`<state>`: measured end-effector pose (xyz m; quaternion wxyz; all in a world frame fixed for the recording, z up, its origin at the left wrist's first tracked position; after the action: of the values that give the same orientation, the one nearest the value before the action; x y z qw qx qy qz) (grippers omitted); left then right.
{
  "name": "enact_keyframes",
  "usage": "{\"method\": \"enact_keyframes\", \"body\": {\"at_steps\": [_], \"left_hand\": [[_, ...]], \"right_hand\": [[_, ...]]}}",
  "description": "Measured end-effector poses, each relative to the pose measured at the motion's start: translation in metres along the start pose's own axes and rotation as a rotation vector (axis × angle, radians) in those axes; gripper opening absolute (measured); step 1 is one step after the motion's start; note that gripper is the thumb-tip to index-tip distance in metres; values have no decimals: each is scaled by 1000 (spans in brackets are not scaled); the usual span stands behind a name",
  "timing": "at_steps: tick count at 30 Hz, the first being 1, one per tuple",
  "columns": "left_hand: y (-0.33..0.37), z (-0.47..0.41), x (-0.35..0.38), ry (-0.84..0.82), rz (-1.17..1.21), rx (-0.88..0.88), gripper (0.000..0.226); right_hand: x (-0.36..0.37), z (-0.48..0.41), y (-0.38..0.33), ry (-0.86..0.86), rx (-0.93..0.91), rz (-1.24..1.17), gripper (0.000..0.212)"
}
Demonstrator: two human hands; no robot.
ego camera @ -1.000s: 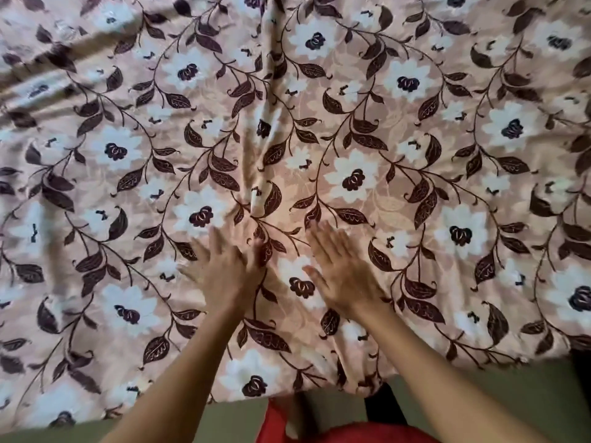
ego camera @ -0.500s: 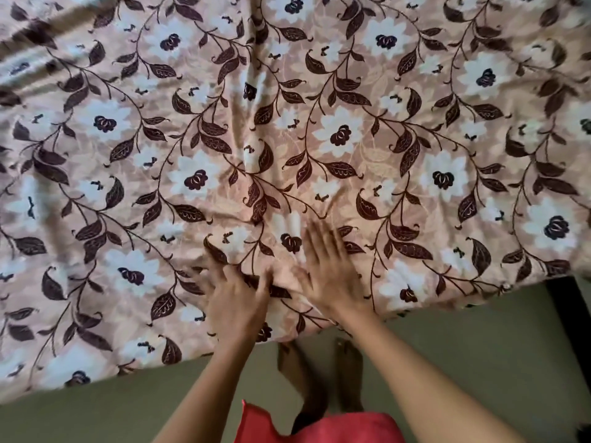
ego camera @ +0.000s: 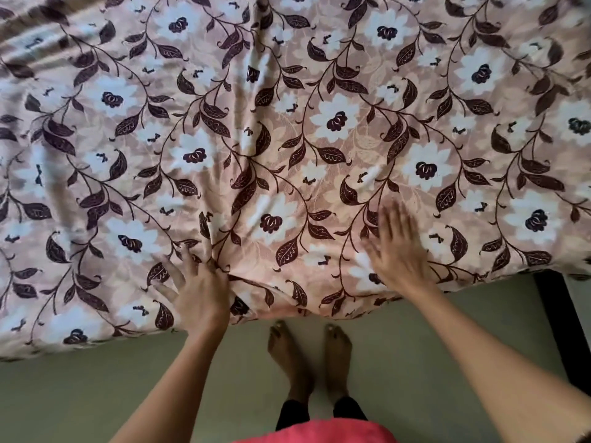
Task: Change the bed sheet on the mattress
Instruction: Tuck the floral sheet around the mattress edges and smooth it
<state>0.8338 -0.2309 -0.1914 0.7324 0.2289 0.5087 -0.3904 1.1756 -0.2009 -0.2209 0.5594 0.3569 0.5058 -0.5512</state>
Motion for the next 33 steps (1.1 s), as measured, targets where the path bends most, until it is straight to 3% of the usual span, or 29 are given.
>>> {"method": "enact_keyframes", "body": {"at_steps": [4, 8, 10, 13, 18, 22, 26, 29, 33], "left_hand": [[-11, 17, 7, -55, 11, -120, 71], [1, 30, 14, -64, 35, 21, 41], [-7, 30, 9, -21, 38, -9, 33], [-32, 29, 3, 7, 62, -131, 35], [-55, 25, 3, 45, 177, -171, 55], [-61, 4, -2, 36, 115, -205, 71], [-57, -15, -2, -11, 2, -42, 30], [-68, -22, -3, 49, -52, 89, 21], [-131, -38, -14, 81, -40, -99, 35]], "right_hand": [[17, -2, -77, 43, -182, -33, 74], [29, 10, -132, 8, -398, -79, 72], [31, 15, -131, -16, -496, -44, 72], [24, 15, -87, 8, -434, 21, 72], [13, 14, -32, -23, -223, 27, 73], [24, 21, -95, -22, -292, 8, 77], [37, 32, -191, -33, -489, -32, 77], [36, 18, -228, -17, -556, -69, 74], [22, -25, -215, 30, -343, -24, 74]]}}
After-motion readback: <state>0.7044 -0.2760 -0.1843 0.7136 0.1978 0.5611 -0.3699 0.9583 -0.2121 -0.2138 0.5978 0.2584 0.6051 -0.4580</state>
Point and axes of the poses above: each hand's wrist, its own z-axis away from the middle knuckle, its own x-axis out of the palm, y = z × x, the point moved 7 cm from there along -z, towards the middle knuckle, and after that the axes turned 11 degrees about -x, right-handed, at the moved point
